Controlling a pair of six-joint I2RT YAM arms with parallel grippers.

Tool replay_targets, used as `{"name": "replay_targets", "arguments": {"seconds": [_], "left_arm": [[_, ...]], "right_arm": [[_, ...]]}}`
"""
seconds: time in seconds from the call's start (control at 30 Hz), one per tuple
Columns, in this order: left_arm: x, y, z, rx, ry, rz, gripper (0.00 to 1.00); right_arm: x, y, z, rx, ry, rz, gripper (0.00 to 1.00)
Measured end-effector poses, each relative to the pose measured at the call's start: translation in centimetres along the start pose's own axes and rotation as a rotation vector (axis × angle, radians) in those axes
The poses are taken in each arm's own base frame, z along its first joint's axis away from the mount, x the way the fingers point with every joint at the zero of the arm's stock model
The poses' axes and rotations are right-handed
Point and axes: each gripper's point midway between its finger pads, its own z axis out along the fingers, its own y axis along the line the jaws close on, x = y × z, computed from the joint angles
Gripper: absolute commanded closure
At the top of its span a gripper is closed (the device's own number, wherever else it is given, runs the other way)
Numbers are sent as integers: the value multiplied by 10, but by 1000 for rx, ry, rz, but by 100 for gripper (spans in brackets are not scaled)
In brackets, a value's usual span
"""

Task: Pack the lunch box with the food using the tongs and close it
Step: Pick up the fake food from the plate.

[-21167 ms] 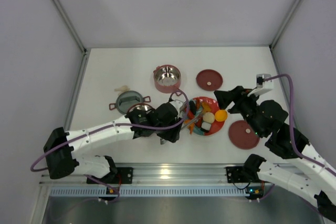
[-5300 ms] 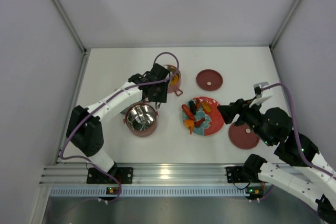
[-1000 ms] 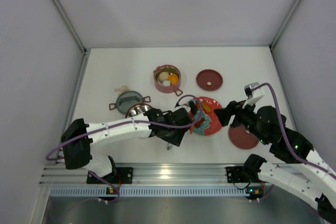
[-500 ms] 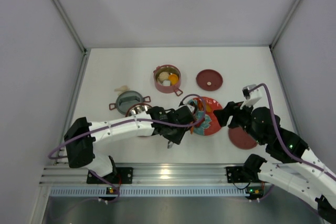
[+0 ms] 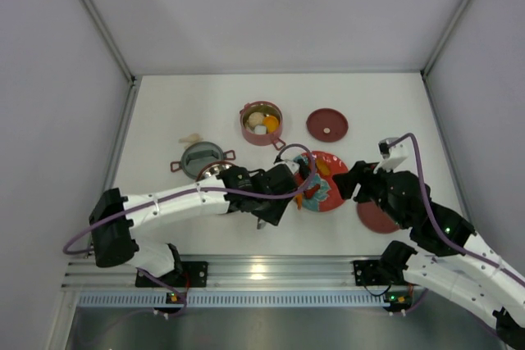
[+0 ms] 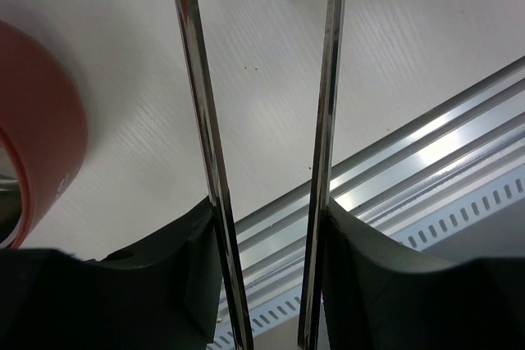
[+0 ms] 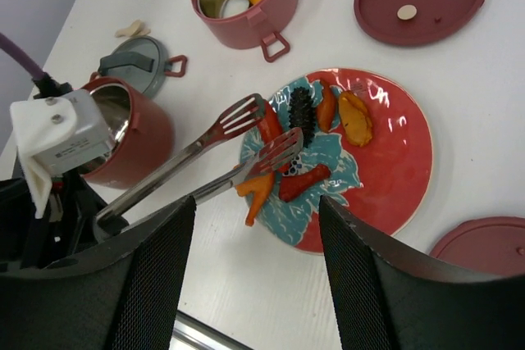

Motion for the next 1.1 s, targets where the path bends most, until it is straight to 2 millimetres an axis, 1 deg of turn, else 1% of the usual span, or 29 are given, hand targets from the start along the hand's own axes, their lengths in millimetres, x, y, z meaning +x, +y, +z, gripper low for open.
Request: {"name": "replay_targets", "arguments": {"seconds": [0.17,0.23,0.33,0.7,0.93,1.1], "left_arm": [[-6,6,-22,8,-58,-12,50],[-7,8,-27,7,-70,-13,50],[-6,10,-29,-1,-70,-16,50],[10,17,-16,-33,-20,-32,49],[20,15,-1,-41,33,-24,49],[22,11,6,-30,52,-22,50]], "right_arm": [[-1,0,0,1,-10,21,39],[-1,0,0,2,-10,22,40],[-1,0,0,3,-10,22,39],[-1,0,0,2,-12,21,39],[-3,0,-2,-2,-19,25,39],[-6,0,-5,-7,-33,31,39]]}}
